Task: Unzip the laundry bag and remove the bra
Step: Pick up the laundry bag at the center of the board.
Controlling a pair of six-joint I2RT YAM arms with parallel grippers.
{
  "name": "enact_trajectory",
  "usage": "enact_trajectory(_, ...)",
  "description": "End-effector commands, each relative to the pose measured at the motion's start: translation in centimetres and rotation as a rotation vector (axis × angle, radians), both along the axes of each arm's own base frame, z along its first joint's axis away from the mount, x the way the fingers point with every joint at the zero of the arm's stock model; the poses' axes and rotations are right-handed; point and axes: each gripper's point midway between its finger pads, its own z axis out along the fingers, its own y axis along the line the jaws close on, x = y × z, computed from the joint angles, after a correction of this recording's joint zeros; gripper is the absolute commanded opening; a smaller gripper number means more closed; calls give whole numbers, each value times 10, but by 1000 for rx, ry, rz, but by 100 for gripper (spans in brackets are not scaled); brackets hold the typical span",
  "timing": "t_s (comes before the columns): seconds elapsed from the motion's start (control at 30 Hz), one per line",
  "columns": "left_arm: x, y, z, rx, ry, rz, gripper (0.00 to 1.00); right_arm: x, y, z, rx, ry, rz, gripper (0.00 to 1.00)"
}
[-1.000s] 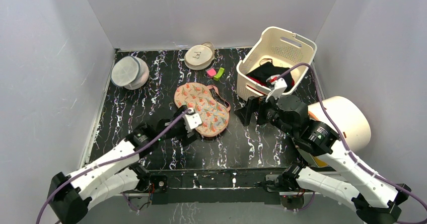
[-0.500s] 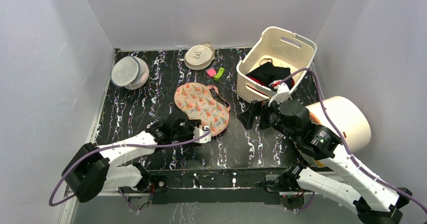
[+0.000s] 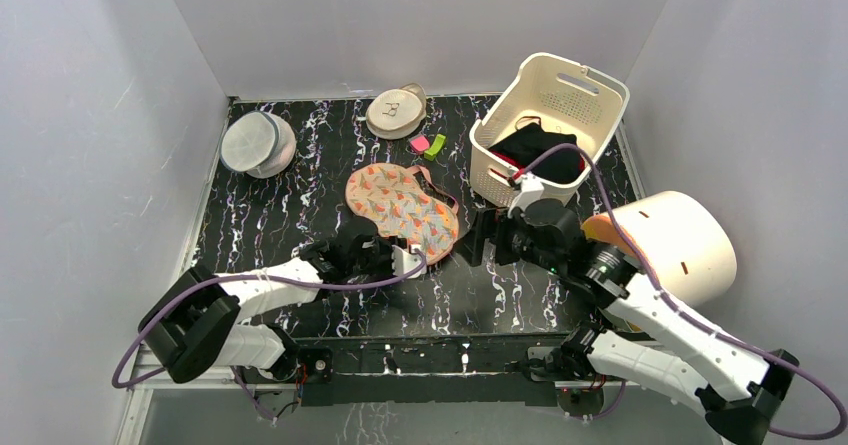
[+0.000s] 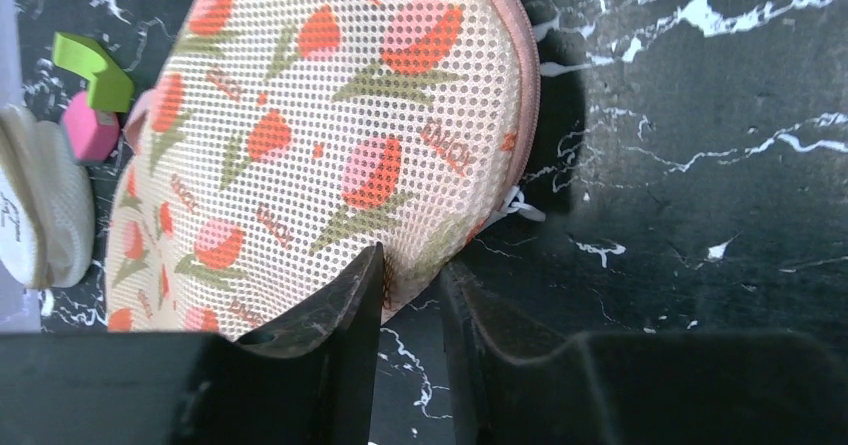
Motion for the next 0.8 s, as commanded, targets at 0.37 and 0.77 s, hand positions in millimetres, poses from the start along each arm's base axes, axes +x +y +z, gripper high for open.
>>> enact_trajectory(0.37, -16, -34, 46, -192, 47, -67, 2, 14, 26, -40, 101, 93, -49, 96)
enact_trajectory(0.77, -8, -57, 74, -280, 189, 14, 0, 3, 59, -86, 176, 10, 109, 56)
